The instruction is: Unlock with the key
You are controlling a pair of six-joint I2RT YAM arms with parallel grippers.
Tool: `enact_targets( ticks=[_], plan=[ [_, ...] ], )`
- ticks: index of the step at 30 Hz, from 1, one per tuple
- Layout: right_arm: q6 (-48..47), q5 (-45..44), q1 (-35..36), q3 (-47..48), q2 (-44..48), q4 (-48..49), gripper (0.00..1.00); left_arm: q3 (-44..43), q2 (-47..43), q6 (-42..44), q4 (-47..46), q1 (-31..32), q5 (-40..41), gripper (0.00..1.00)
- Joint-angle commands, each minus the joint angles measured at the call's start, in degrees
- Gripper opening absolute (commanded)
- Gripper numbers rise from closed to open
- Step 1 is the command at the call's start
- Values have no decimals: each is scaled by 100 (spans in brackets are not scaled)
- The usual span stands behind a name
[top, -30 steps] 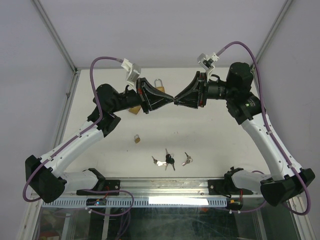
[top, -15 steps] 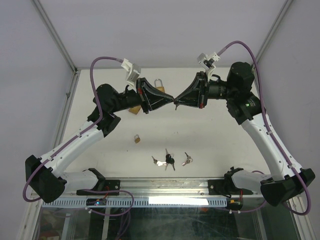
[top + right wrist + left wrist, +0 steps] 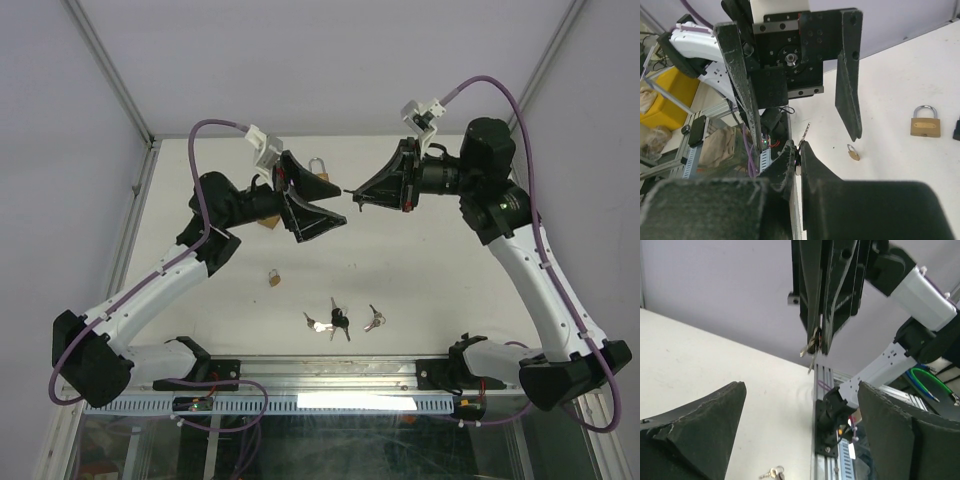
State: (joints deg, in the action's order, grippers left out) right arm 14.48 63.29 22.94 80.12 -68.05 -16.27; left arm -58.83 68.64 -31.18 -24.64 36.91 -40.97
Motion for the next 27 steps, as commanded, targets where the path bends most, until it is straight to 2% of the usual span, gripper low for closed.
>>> enact_targets(
  ticks=[1, 5, 8, 11, 13, 16, 19, 21, 27],
  plan=[
    [-763, -397, -122, 518, -40, -1124, 0, 56, -319, 195, 31, -317, -412, 99],
    [-912, -564, -161, 503, -24, -1461, 0, 136, -523, 1126, 1079, -516, -284, 99],
    [-1017, -726, -163, 496, -57, -1641, 0, 156, -544, 2852, 2813, -519, 348, 99],
    [-1058, -874, -158, 424, -61, -1729, 0, 16, -94, 4277, 4799, -486, 1904, 99],
    [-1068, -972, -149, 328, -55, -1736, 0, -27, 307, 4933, 5557, -474, 2977, 99],
    [-1217, -1284, -54, 214, -99, -1925, 0, 209, 452, 5521, 5863, -475, 3477, 99],
    [-1433, -1686, 136, 184, -204, -2184, 0, 545, 218, 5830, 5853, -447, 2862, 99],
    [-1533, -1877, 242, 175, -277, -2329, 0, 705, 248, 5897, 5869, -407, 2837, 99],
    [-1562, -1919, 363, 66, -364, -2329, 0, 1160, 782, 6020, 5439, -398, 3700, 99]
  ],
)
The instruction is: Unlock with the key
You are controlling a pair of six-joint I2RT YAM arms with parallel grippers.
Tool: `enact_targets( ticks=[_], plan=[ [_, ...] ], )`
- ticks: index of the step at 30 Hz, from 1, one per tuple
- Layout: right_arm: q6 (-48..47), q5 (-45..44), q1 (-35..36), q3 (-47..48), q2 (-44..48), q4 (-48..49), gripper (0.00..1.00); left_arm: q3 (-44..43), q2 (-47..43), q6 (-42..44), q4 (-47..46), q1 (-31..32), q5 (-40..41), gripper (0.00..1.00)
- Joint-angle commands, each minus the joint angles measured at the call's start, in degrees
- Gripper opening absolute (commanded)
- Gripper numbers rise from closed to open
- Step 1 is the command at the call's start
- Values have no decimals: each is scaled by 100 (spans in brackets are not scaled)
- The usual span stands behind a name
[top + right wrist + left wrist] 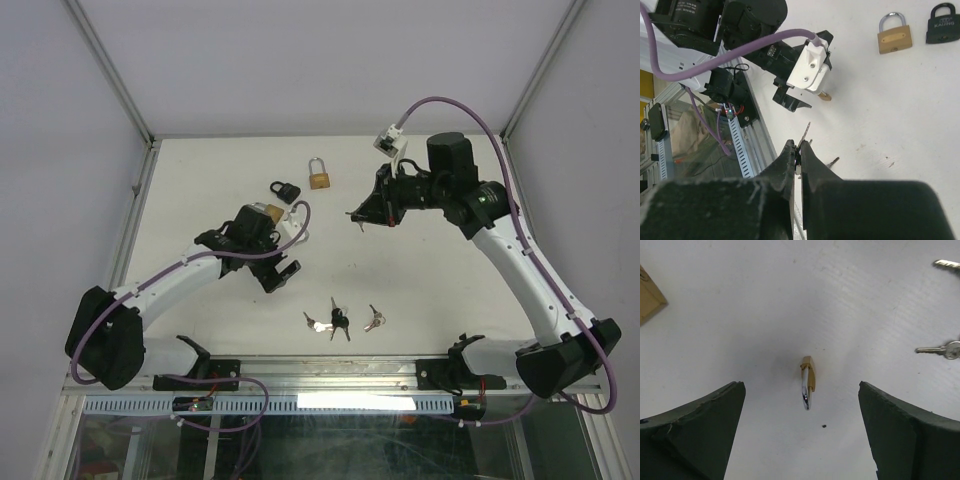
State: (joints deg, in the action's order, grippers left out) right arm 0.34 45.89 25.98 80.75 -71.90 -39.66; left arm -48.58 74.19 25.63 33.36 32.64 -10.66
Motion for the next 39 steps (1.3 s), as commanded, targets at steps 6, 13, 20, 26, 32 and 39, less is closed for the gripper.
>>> enact_targets(
  ticks=[6, 13, 20, 26, 32, 39],
  plan=[
    [-140, -185, 70, -33, 51, 35, 0, 227, 543, 378, -568, 40, 594, 98],
    [-114, -200, 67, -63, 48, 162, 0, 353, 636, 329, -602, 49, 335, 68],
    [-181, -168, 73, 95, -60, 112, 0, 376, 728, 171, -797, 87, 281, 65],
    [-208, -213, 69, 108, -67, 64, 0, 325, 1056, 106, -861, 97, 228, 46],
    [-270, -342, 74, 231, -26, -25, 0, 343, 1028, 130, -867, 96, 132, 33],
    [-307, 5, 53, 301, -10, -93, 0, -45, 984, -386, -721, 20, -292, 0]
  ],
)
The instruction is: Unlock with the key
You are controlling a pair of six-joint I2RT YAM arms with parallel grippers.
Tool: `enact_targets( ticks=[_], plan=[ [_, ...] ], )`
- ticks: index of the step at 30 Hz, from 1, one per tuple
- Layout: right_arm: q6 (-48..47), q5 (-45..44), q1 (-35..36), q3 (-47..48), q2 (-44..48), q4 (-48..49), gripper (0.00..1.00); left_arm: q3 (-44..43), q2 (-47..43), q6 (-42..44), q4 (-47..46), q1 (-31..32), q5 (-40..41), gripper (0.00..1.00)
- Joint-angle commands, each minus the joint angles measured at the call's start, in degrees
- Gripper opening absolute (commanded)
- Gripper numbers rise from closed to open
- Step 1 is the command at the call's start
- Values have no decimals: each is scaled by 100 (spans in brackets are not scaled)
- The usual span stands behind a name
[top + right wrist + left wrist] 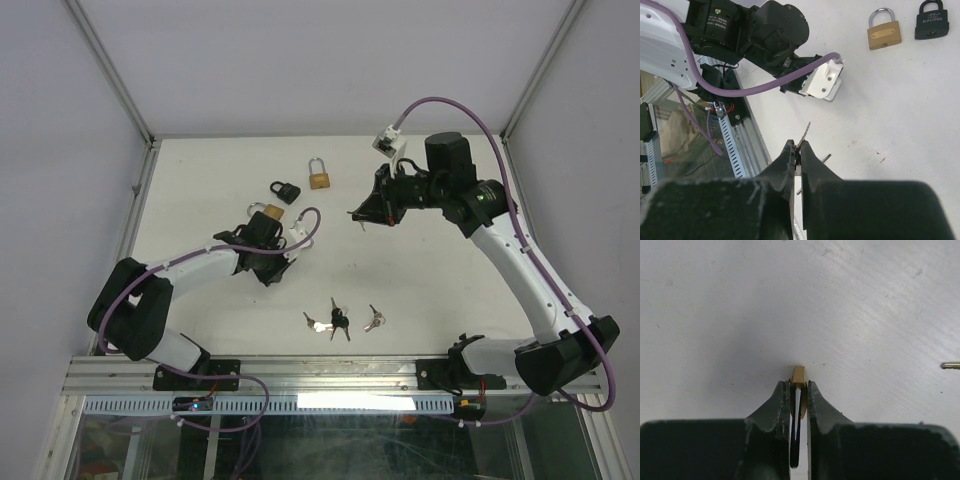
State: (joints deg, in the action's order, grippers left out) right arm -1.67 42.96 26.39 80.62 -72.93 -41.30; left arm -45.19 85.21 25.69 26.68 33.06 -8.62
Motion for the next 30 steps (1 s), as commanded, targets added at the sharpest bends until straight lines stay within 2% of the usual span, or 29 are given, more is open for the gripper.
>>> enact_targets(
  ticks=[1, 3, 6, 9, 11, 13, 14, 18, 23, 30],
  plan=[
    [-105, 459, -10, 336, 128, 89, 0, -493, -268, -550, -27, -114, -740, 0],
    [-176, 850, -60, 415, 203, 102, 0, -767, -801, -825, -104, -389, -1544, 0],
    [-318, 1606, -113, 613, 253, 119, 0, -1173, -1471, -1459, -761, -734, -3418, 0],
    [-390, 1833, -115, 998, 143, -34, 0, -1311, -1836, -2918, -2346, -809, -4620, 0],
    [-384, 1796, -96, 1193, 75, -49, 0, -1223, -1855, -4317, -4149, -809, -5103, 0],
    [-204, 1746, 4, 1257, 130, 301, 0, -1084, -1805, -5668, -5826, -810, -5265, 0],
    [-48, 1743, 65, 1220, 210, 640, 0, -1165, -1736, -6016, -6087, -814, -5234, 0],
    [686, 1758, 163, 839, 533, 2212, 0, -1756, -1535, -6362, -6541, -801, -5003, 0],
    [1027, 1839, 178, 522, 675, 3254, 0, -2654, -1292, -6947, -6845, -687, -5003, 0],
    [1582, 1976, 153, 353, 815, 4385, 0, -2958, -1301, -7222, -7041, -562, -4885, 0]
  ],
)
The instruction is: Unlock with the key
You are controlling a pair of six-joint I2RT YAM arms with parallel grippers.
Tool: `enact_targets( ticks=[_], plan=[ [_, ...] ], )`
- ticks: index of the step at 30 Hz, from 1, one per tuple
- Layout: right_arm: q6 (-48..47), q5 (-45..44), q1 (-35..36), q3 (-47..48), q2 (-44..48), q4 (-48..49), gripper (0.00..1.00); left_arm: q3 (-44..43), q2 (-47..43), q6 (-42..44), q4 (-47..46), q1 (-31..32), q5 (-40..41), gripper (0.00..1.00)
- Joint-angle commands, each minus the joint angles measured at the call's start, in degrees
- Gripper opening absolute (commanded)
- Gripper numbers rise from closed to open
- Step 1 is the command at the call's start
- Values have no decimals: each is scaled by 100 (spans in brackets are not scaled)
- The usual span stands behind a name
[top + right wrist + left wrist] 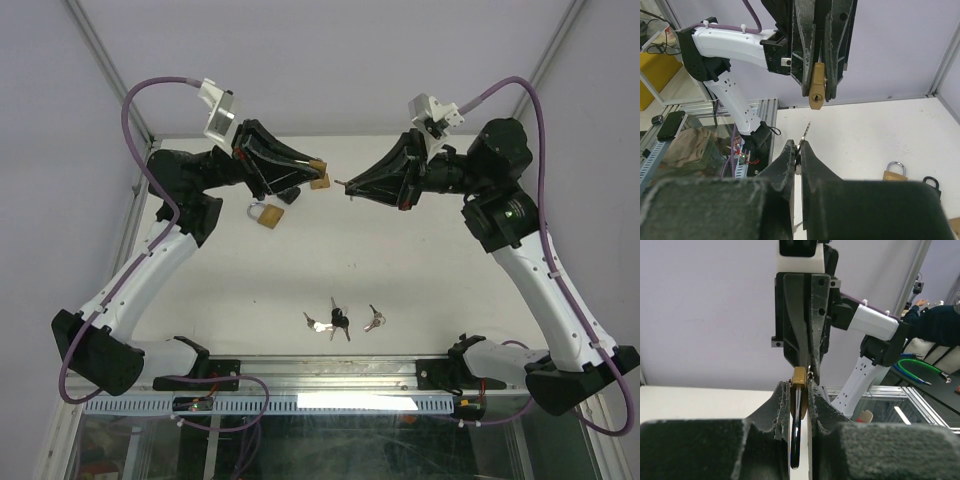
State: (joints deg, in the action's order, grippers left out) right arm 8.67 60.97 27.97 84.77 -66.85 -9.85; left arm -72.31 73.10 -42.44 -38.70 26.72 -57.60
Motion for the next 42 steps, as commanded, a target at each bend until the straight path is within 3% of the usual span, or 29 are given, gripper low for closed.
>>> enact_targets(
  ticks=[1, 7, 20, 42],
  plan=[
    [699, 174, -2, -85, 220, 1432, 0, -259, -86, -435, -535, 96, 25, 0],
    [992, 242, 1, -176, 220, 1910, 0, -334, 10, -498, -600, 209, 128, 0],
    [1023, 286, 3, -208, 103, 1977, 0, -441, 90, -357, -542, 393, 100, 0],
    [499, 56, -5, -197, 103, 1227, 0, -420, 80, -389, -621, 448, 110, 0]
  ],
)
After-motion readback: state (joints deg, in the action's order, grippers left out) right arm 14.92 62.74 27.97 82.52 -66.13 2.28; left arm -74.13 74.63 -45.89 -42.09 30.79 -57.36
